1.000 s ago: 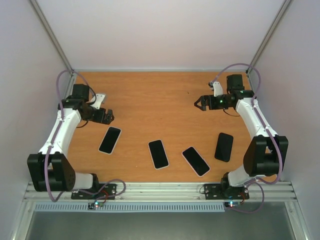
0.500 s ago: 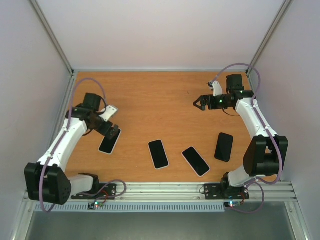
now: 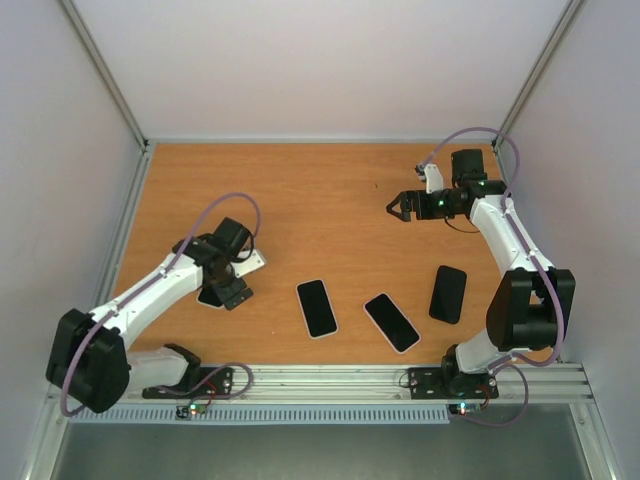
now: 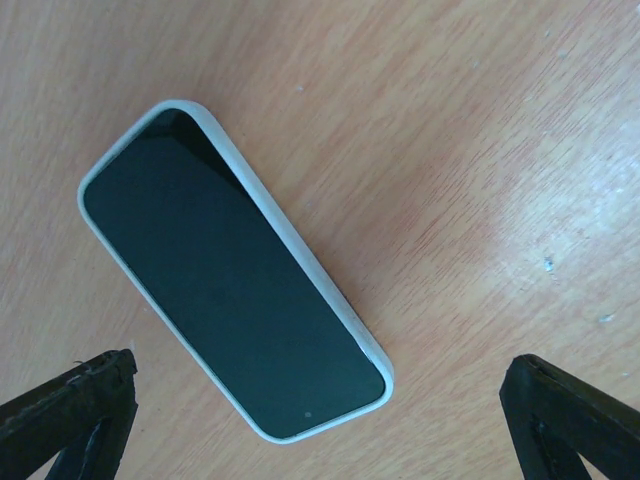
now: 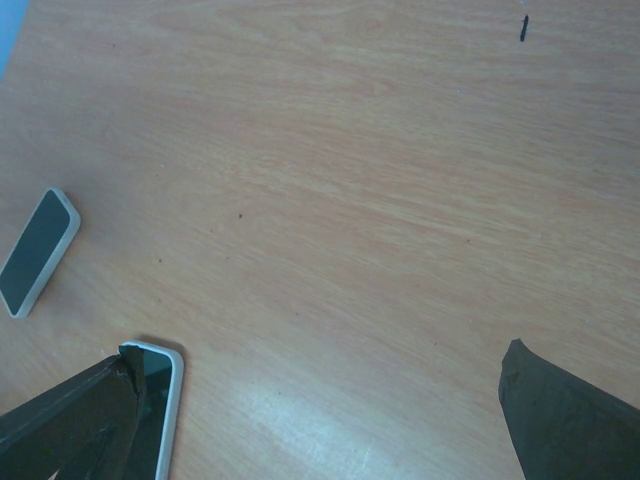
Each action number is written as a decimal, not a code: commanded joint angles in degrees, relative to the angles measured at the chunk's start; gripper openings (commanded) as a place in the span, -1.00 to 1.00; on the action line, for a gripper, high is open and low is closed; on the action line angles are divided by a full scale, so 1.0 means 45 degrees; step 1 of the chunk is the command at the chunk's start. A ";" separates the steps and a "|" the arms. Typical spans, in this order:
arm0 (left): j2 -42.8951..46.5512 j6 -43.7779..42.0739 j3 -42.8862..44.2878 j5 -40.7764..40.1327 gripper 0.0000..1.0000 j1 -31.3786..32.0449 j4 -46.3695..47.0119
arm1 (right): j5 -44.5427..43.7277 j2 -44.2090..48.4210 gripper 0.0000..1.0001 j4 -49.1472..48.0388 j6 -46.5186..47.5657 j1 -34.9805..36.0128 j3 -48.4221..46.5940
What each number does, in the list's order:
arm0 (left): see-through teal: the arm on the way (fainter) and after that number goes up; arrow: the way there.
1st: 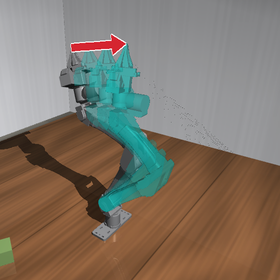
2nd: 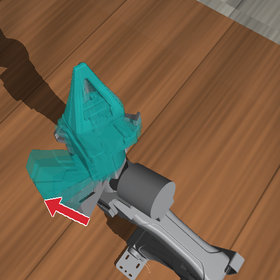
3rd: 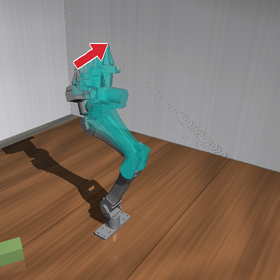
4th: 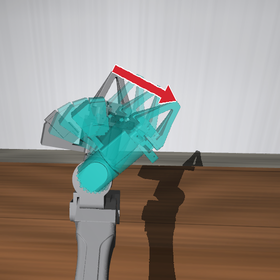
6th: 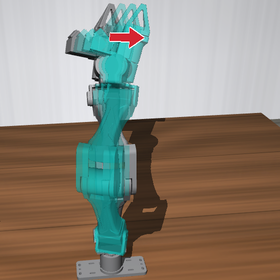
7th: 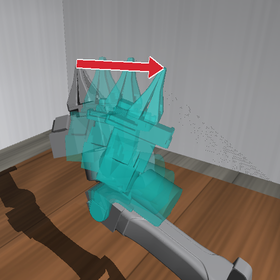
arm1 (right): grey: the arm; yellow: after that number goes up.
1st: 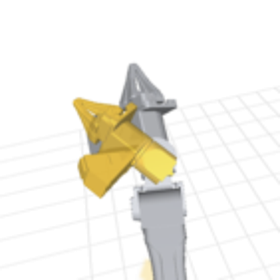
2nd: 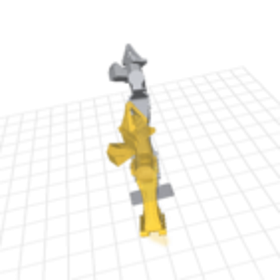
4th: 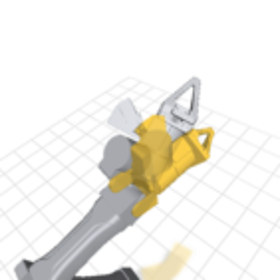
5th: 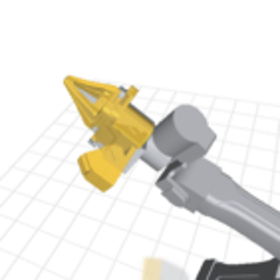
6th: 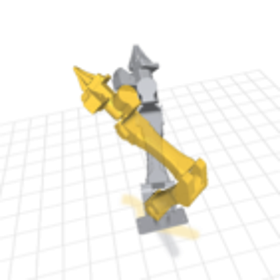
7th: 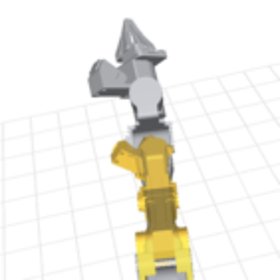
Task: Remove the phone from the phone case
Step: Pick up the phone at the center of the board, then adjust the phone.
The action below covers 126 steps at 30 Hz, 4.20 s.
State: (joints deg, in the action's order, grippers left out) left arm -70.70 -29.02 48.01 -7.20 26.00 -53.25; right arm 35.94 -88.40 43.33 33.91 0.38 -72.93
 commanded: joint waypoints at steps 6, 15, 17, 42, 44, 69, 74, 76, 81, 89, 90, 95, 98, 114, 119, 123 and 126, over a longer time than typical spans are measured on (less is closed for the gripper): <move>-0.0928 -0.0213 -0.1146 -0.2317 0.98 0.0726 0.2343 | 0.0011 -0.0098 0.97 0.0117 0.0037 0.0092 -0.0298; -0.1845 0.0223 -0.1957 -0.2970 0.98 0.0560 0.3495 | 0.0006 -0.0180 0.97 0.0117 0.0032 0.0096 -0.0337; -0.1936 0.0325 -0.2102 -0.2970 0.98 0.0302 0.3651 | 0.0001 -0.0180 0.97 0.0128 0.0042 0.0094 -0.0337; -0.3451 0.0684 -0.1137 0.1416 0.99 -0.4655 0.2355 | 0.0279 -0.0277 0.97 0.0708 0.0427 0.0096 -0.1284; -0.3676 0.0691 -0.1138 0.1545 0.96 -0.4846 0.2478 | 0.0389 -0.0294 0.97 0.0787 0.0421 0.0098 -0.1493; -0.1246 -0.3477 0.0428 0.2084 0.01 -0.4598 0.1452 | 0.2771 0.0062 0.97 -0.0182 -0.1748 0.1127 -0.0886; 0.0531 -0.6086 0.0480 0.2739 -0.01 -0.3774 0.0914 | 0.2817 -0.0384 0.96 0.0159 -0.1794 0.2342 -0.0904; 0.1399 -0.7328 0.0323 0.2723 0.00 -0.3009 0.0709 | 0.3056 -0.0593 0.92 0.0295 -0.2095 0.2871 -0.0980; 0.3316 -1.0872 -0.0132 0.2676 0.02 -0.1242 0.0724 | 0.3601 -0.1052 0.80 0.0675 -0.2478 0.4508 -0.0991; 0.4684 -1.5260 -0.0420 0.2726 0.02 0.0462 0.0868 | 0.4480 -0.1951 0.73 0.1325 -0.2953 0.6893 -0.1710; 0.4666 -1.5459 -0.0381 0.2686 0.02 0.0647 0.0876 | 0.4433 -0.2056 0.73 0.1406 -0.2964 0.7154 -0.1849; 0.4318 -1.6325 -0.0036 0.2579 0.01 0.1394 0.0916 | 0.4339 -0.2957 0.72 0.1982 -0.2949 0.8108 -0.2884; 0.4114 -1.6609 0.0304 0.2620 0.01 0.1669 0.0840 | 0.4385 -0.3450 0.68 0.2124 -0.2985 0.8495 -0.3303; 0.3123 -1.6632 0.1265 0.2616 0.01 0.2167 0.0995 | 0.4707 -0.4706 0.30 0.0687 -0.4832 0.9993 -0.3836; 0.2981 -1.6638 0.1342 0.2621 0.00 0.2191 0.1084 | 0.4891 -0.5012 -0.02 0.0390 -0.5362 0.9993 -0.3989; 0.2887 -1.6696 0.1343 0.2546 0.02 0.2190 0.1258 | 0.4976 -0.5000 -0.35 0.0303 -0.5538 0.9993 -0.3990; 0.2794 -1.6641 0.1361 0.2352 0.07 0.2191 0.1439 | 0.5121 -0.4911 -0.64 0.0312 -0.5544 0.9996 -0.4009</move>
State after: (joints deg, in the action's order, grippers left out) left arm -57.89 -103.63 51.77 3.36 35.51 -50.81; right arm 57.17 -110.67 45.52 10.15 45.01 -89.36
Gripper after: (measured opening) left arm 0.763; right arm 0.253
